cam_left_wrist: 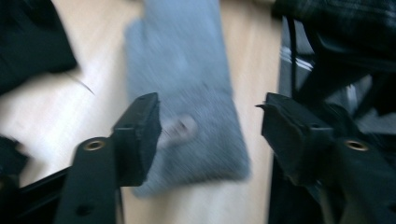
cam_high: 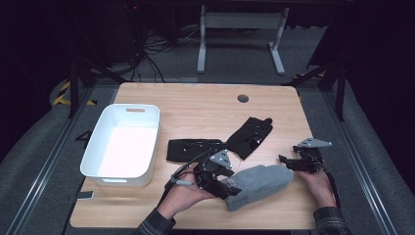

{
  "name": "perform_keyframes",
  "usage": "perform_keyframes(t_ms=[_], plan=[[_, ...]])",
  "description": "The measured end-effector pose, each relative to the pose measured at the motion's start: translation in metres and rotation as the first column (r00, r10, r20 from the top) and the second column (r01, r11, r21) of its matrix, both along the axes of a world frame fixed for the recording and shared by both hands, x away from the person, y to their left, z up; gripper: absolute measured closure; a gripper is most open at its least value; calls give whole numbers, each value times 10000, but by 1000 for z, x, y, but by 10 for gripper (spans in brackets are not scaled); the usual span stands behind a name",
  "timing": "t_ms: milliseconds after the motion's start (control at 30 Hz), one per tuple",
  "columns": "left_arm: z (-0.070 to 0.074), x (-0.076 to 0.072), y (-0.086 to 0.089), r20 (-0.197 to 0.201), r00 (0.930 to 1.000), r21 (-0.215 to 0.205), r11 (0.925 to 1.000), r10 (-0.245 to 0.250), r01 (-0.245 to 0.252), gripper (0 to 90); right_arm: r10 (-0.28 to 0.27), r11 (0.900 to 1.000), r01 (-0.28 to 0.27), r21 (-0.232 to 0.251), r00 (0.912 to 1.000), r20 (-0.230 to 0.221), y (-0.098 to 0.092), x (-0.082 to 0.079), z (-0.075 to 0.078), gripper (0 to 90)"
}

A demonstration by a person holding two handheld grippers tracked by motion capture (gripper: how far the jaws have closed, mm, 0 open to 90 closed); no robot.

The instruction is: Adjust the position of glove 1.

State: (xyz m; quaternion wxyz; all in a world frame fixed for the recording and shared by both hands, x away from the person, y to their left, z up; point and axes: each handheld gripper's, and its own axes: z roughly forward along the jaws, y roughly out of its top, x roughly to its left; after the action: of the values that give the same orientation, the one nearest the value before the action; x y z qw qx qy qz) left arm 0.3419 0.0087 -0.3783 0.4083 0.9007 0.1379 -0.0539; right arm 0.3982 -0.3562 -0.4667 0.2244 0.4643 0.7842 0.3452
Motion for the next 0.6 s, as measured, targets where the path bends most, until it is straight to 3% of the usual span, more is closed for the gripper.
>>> perform_keyframes(t_ms=[100, 133, 167, 300, 600], plan=[[-1, 18, -10, -65, 9993, -279, 9990, 355, -356, 291, 3, 10000, -3, 6, 10000, -4, 0, 0, 0, 244], [-1, 18, -10, -65, 9993, -279, 9990, 355, -356, 283, 3, 10000, -3, 6, 10000, -4, 0, 0, 0, 244], [-3, 27, -16, -29, 9991, -155, 9990, 428, -428, 274, 6, 10000, -6, 6, 10000, -4, 0, 0, 0, 244], [-7, 37, -29, 177, 9992, 24, 9993, 370, -371, 212, 4, 10000, -4, 23, 10000, -9, 0, 0, 0, 245], [-29, 48, -71, -153, 9999, 752, 9972, -25, 36, 148, 23, 10000, -23, 25, 10000, -13, 0, 0, 0, 245]])
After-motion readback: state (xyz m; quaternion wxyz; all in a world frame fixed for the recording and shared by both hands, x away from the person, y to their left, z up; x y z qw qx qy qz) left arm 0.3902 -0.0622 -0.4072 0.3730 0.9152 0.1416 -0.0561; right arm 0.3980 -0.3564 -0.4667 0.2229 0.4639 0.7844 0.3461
